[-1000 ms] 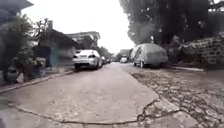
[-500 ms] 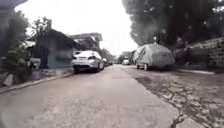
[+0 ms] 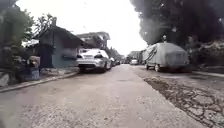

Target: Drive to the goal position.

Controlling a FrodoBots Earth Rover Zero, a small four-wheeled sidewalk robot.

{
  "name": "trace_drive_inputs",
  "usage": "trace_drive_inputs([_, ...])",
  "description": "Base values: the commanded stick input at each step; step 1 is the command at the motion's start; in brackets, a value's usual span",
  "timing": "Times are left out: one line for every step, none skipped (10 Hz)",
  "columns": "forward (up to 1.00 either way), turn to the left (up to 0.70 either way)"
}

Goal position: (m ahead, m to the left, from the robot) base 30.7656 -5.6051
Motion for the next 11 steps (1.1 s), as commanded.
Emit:
trace_drive_inputs([1.0,0.0])
trace_drive_inputs([1.0,0.0])
trace_drive_inputs([1.0,0.0])
trace_drive_inputs([1.0,0.0])
trace_drive_inputs([1.0,-0.15])
trace_drive_inputs([1.0,-0.12])
trace_drive_inputs([1.0,0.0])
trace_drive_inputs([1.0,0.0])
trace_drive_inputs([1.0,0.0])
trace_drive_inputs([1.0,0.0])
trace_drive_inputs([1.0,0.0])
